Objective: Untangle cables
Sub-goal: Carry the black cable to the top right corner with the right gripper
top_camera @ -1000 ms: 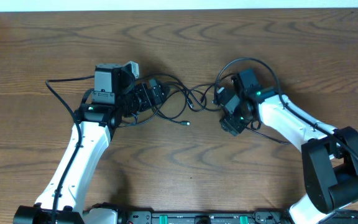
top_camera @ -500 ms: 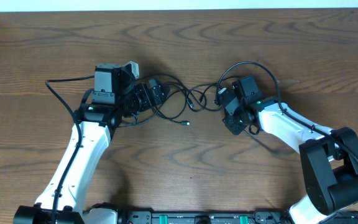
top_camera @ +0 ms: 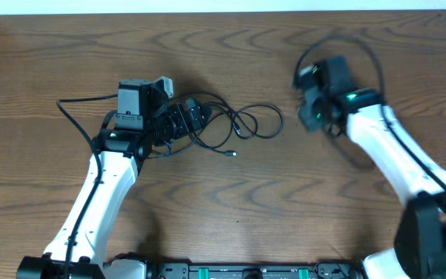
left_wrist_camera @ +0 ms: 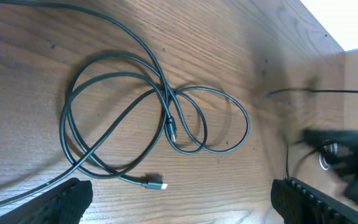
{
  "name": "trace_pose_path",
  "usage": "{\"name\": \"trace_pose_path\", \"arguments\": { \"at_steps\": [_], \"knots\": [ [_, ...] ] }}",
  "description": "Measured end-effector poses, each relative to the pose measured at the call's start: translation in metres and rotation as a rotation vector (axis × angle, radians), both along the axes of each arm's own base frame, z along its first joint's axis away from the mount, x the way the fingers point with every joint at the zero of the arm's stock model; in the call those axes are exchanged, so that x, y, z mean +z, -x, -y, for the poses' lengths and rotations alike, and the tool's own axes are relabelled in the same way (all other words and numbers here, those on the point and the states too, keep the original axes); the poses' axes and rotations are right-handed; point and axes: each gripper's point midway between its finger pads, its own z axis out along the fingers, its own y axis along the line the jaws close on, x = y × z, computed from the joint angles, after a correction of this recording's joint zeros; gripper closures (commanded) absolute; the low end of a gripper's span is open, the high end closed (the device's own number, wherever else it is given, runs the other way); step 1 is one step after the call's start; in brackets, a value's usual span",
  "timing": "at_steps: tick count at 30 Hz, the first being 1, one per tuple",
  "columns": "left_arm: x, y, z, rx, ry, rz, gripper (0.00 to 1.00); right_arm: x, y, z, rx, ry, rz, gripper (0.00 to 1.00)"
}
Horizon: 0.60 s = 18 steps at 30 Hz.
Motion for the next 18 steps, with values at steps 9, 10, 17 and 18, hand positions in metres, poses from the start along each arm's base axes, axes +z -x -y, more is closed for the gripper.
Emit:
{"name": "trace_pose_path", "arguments": {
  "at_steps": [9,10,17,18],
  "knots": [
    [0.000,0.000,0.000,0.000,0.000,0.000,0.04,0.076,-0.059,0.052,-0.127,0.066,0.324,0.99],
    [0.000,0.000,0.000,0.000,0.000,0.000,0.04,0.077,-0.068,0.062,-0.141,0.083,0.353,0.99],
    [0.000,0.000,0.000,0.000,0.000,0.000,0.04,0.082,-0.125,0.138,-0.164,0.245,0.542,0.99],
    [0.000,0.000,0.000,0.000,0.000,0.000,0.03,0.080,-0.129,0.146,-0.148,0.274,0.551,0.99]
  ]
}}
